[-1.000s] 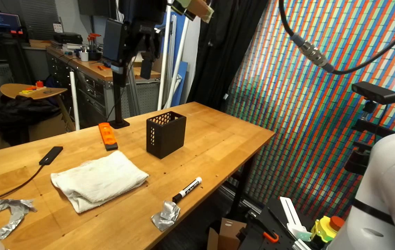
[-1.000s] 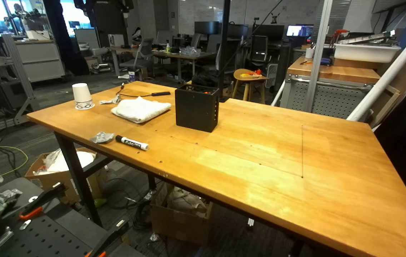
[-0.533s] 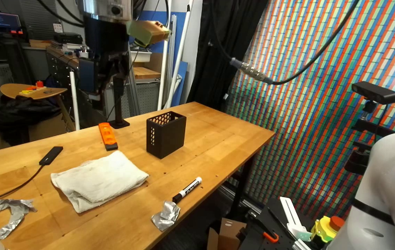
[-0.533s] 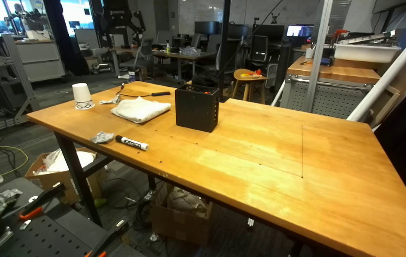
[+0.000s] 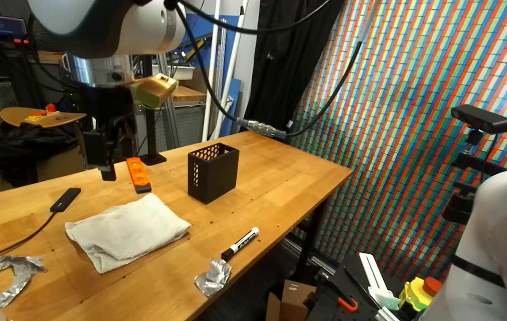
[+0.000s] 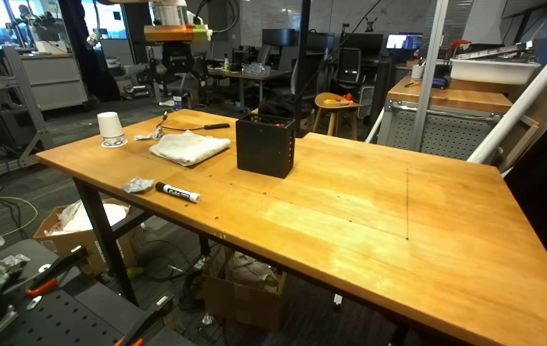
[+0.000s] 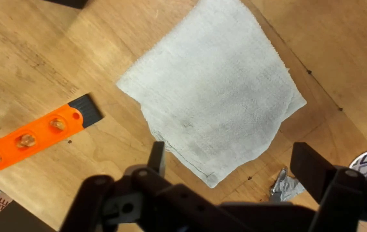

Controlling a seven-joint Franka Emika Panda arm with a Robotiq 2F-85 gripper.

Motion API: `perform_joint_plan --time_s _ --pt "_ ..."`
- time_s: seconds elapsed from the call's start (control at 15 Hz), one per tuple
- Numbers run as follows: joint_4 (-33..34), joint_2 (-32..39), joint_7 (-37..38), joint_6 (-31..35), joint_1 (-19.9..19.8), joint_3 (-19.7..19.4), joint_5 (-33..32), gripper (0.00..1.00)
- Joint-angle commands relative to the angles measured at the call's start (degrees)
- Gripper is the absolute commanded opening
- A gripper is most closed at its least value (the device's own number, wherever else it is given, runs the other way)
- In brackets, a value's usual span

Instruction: Put the white cloth in the box

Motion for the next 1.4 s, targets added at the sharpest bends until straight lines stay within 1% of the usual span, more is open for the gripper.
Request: perform_joint_plan --time_s 0.0,0.33,0.53,0.73,0.8,0.87,0.93,1.07,1.2,1.27,1.33 --pt "4.8 7.4 -2.5 2.6 0.3 0.8 -2.2 1.00" --pt "3.0 13.6 -3.7 8.8 0.1 0.6 -4.5 1.00" --pt "2.7 17.3 -4.0 11.4 -0.2 0.0 -6.1 1.00" --pt "2.1 19.5 -4.1 12.7 -0.2 -0.2 -7.7 1.00" --pt "1.7 19.5 -3.8 12.8 -0.3 0.0 -7.5 0.75" --pt "1.3 19.4 -3.8 12.8 -0.5 0.5 -7.0 0.73" --pt "0.6 18.9 -3.2 12.8 -0.3 0.6 -6.8 0.67" --pt "-1.6 17.0 -2.3 13.1 -0.4 1.4 -5.8 0.50" --pt "-4.2 14.5 -1.7 13.8 -1.0 2.1 -4.4 0.36" --pt "-5.3 13.4 -1.3 14.1 -1.2 2.2 -3.9 0.27" --pt "-6.7 11.8 -0.9 14.1 -1.5 2.2 -3.2 0.20"
